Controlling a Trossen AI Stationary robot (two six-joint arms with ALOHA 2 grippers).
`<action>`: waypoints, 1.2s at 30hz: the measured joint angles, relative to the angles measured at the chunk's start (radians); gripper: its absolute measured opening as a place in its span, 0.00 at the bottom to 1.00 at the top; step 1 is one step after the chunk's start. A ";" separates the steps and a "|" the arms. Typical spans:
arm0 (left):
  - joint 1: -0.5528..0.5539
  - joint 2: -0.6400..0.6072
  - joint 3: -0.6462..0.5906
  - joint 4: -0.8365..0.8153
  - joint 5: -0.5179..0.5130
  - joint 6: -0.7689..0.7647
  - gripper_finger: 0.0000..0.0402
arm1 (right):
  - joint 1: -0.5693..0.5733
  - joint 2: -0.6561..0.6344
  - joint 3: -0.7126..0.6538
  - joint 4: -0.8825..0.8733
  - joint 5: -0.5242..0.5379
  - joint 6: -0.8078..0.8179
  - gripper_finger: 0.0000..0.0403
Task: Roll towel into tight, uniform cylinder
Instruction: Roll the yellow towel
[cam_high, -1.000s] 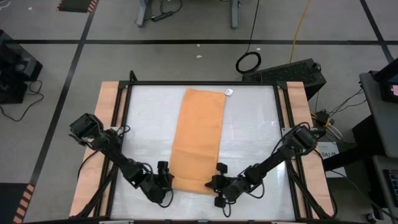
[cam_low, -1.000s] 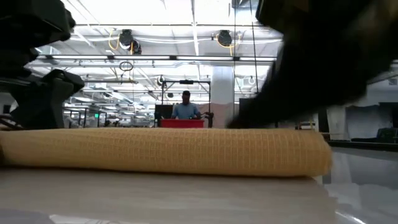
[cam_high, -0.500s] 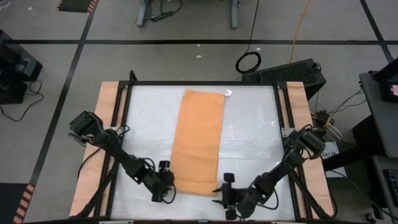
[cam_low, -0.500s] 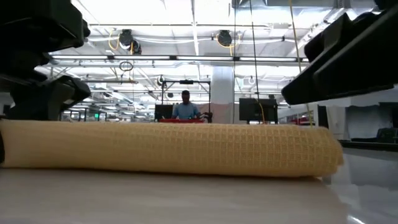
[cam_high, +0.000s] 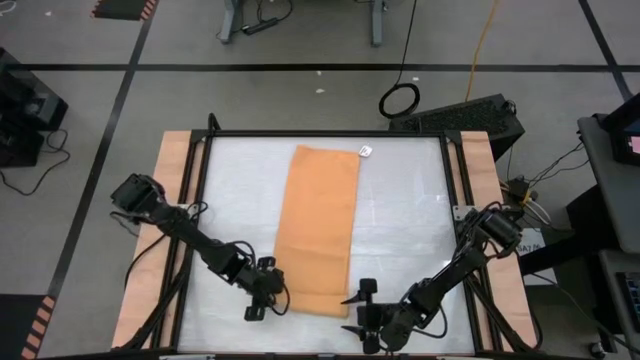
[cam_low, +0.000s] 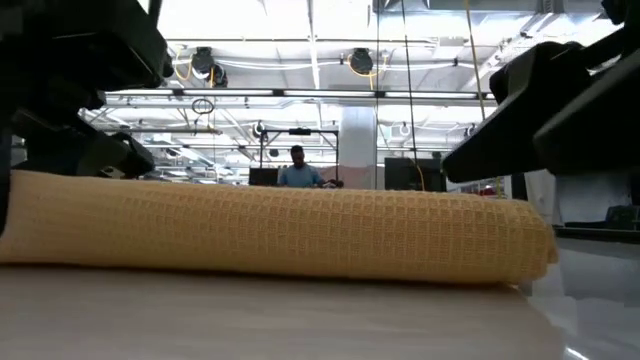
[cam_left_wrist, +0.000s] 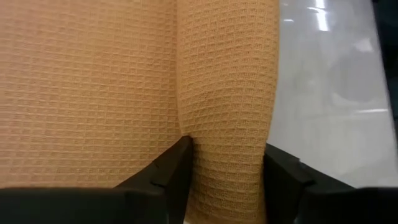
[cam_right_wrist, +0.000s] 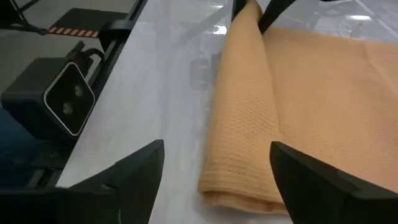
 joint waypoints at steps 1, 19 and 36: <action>0.006 0.000 0.000 0.001 0.021 0.000 0.39 | -0.001 0.001 0.000 -0.002 -0.004 0.008 0.70; 0.058 -0.002 0.001 0.002 0.098 0.002 0.38 | -0.058 0.048 0.000 0.002 -0.040 -0.102 0.76; 0.057 -0.002 0.001 0.004 0.100 -0.005 0.38 | -0.097 0.049 0.001 -0.028 -0.170 0.045 0.28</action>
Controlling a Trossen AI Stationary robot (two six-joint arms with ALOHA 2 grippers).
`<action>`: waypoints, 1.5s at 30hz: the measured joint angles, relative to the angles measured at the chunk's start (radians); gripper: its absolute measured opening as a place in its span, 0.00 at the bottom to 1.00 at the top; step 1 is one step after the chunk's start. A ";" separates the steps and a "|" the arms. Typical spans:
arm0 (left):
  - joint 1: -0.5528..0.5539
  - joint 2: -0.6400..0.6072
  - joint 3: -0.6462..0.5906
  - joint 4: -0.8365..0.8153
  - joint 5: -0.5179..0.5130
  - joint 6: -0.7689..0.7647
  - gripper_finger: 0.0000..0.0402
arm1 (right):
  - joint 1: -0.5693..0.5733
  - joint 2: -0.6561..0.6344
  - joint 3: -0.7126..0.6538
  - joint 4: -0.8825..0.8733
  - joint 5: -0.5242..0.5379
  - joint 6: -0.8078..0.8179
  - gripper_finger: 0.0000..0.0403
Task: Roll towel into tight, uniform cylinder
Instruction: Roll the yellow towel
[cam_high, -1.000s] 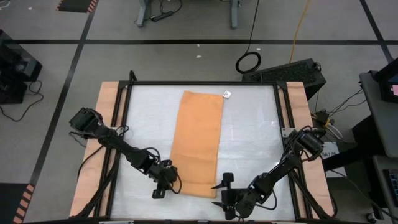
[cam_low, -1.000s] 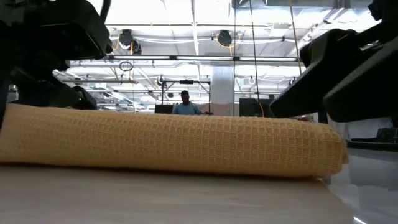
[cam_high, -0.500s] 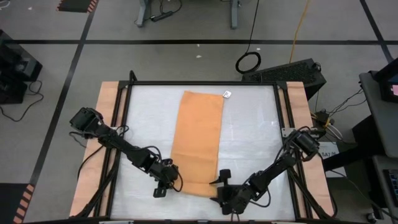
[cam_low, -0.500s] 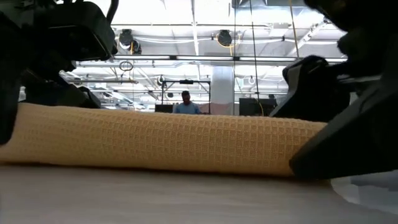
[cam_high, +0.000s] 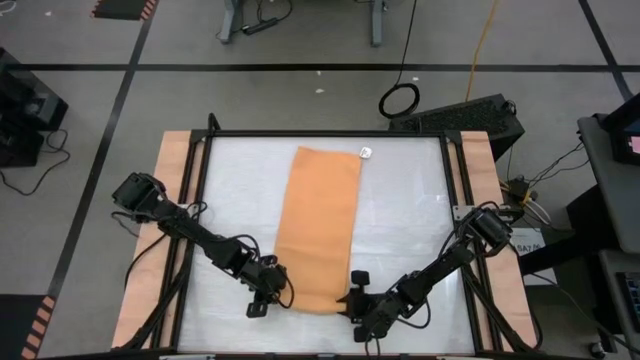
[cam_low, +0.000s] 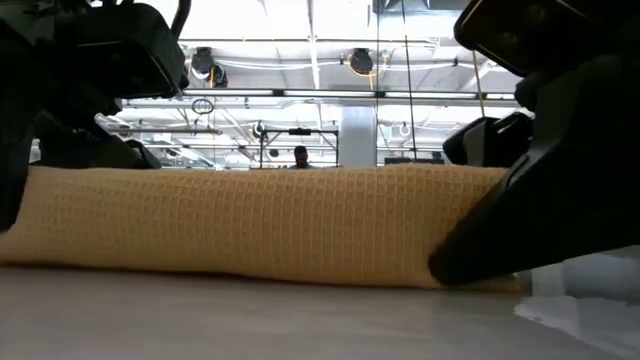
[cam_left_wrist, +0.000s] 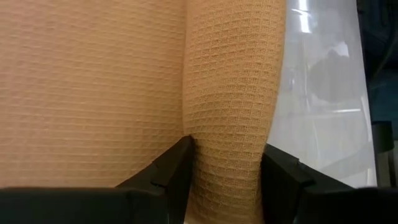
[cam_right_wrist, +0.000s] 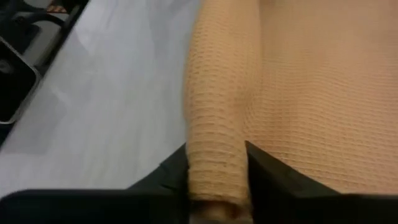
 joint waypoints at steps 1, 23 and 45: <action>0.000 0.000 0.000 0.000 0.000 -0.001 0.38 | -0.001 0.000 0.000 0.002 -0.011 0.007 0.25; -0.030 -0.207 0.001 -0.059 -0.219 0.023 0.60 | -0.014 -0.016 0.001 -0.020 -0.102 0.139 0.10; -0.305 0.063 0.002 0.131 -0.676 0.183 0.60 | -0.050 -0.031 0.001 -0.049 -0.177 0.262 0.10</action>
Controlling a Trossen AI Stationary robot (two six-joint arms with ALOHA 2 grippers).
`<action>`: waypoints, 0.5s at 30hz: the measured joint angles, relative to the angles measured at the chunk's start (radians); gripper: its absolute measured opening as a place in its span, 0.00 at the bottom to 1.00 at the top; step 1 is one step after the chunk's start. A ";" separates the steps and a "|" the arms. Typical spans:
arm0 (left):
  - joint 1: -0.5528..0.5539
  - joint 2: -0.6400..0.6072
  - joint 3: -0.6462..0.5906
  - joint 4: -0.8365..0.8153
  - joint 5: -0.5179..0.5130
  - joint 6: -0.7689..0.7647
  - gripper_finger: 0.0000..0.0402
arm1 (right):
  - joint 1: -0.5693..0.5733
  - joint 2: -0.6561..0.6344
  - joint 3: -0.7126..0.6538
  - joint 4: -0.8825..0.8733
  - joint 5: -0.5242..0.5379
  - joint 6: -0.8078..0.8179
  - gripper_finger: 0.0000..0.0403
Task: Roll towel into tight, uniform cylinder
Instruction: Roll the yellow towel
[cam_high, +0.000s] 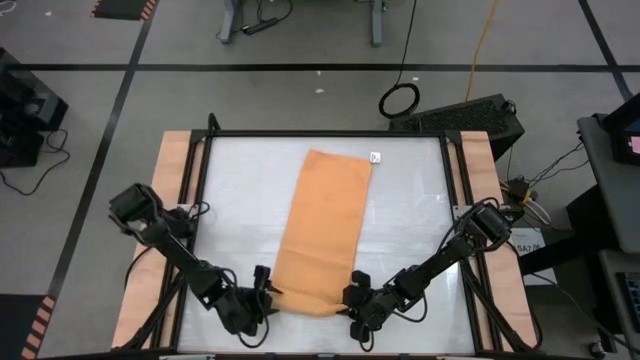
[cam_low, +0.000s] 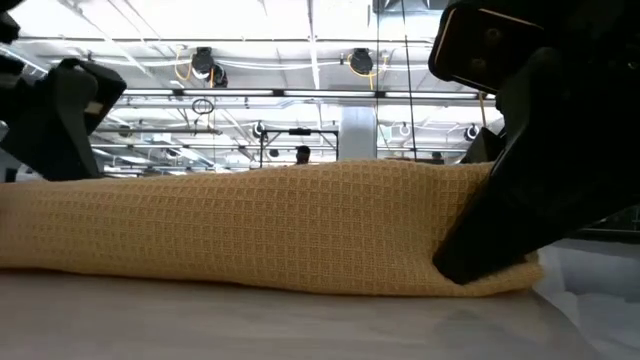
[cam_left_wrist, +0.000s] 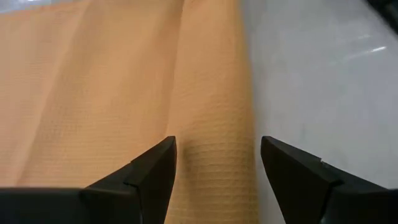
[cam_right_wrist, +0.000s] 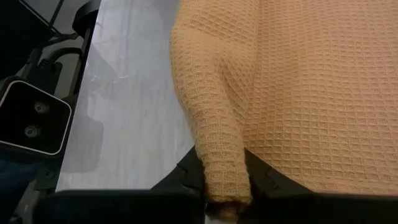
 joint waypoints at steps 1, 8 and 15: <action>0.004 0.003 0.000 -0.001 0.010 0.002 0.60 | 0.000 0.000 0.000 -0.002 0.000 0.001 0.10; 0.068 0.006 0.000 -0.005 0.123 -0.024 0.45 | 0.002 0.000 0.000 -0.005 -0.001 -0.019 0.10; 0.160 0.005 0.000 -0.042 0.305 -0.080 0.19 | 0.007 -0.004 0.000 -0.016 0.000 -0.074 0.25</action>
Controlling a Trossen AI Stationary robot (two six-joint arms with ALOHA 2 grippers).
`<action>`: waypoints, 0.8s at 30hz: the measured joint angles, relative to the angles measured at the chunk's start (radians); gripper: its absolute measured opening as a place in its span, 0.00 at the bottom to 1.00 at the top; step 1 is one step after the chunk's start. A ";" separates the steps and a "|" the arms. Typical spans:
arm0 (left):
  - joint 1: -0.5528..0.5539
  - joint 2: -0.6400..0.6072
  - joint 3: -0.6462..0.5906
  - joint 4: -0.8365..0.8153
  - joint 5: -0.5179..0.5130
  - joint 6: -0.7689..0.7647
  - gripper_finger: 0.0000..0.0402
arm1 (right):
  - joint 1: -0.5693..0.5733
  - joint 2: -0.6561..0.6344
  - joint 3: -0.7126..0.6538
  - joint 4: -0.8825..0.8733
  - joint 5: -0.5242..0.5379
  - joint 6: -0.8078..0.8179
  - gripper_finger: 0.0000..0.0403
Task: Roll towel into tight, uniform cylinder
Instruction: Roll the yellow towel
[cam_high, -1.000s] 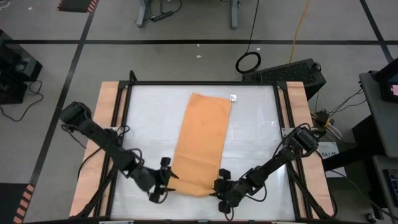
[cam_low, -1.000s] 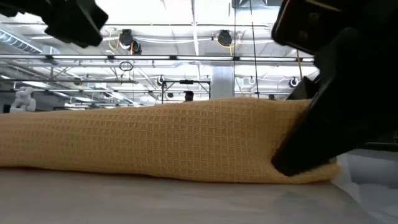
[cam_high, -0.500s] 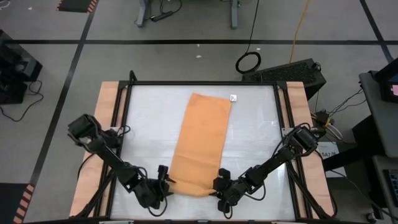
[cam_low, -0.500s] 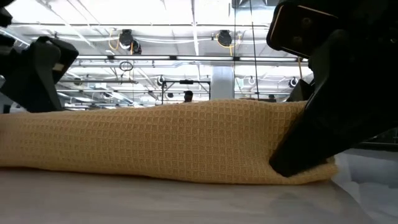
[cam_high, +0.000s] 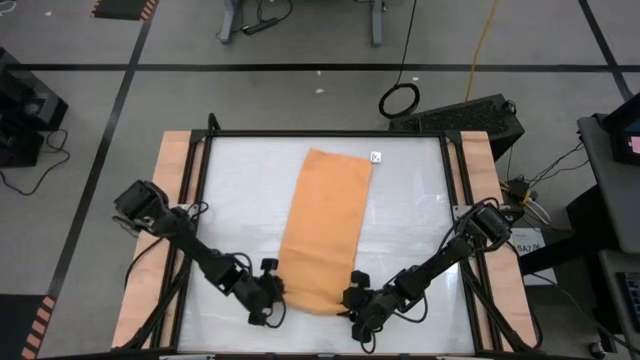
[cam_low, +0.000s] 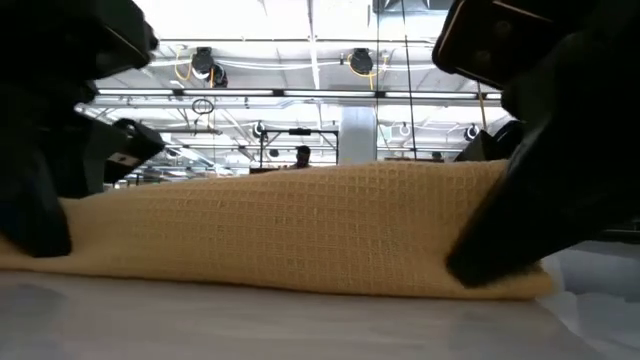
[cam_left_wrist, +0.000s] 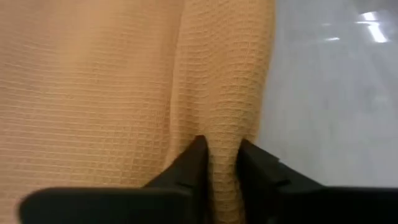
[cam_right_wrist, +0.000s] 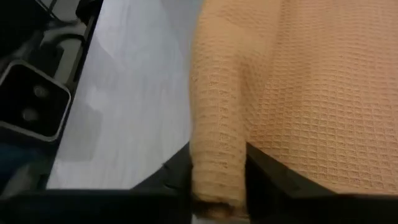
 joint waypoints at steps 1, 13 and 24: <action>0.011 0.000 0.000 0.001 0.026 0.000 0.15 | 0.003 -0.010 0.000 -0.020 0.000 -0.011 0.29; 0.130 -0.005 0.001 0.014 0.294 -0.113 0.09 | 0.106 -0.245 -0.003 -0.251 0.237 -0.033 0.55; 0.231 -0.003 0.000 0.021 0.474 -0.209 0.07 | 0.109 -0.137 -0.001 -0.130 0.239 -0.049 0.54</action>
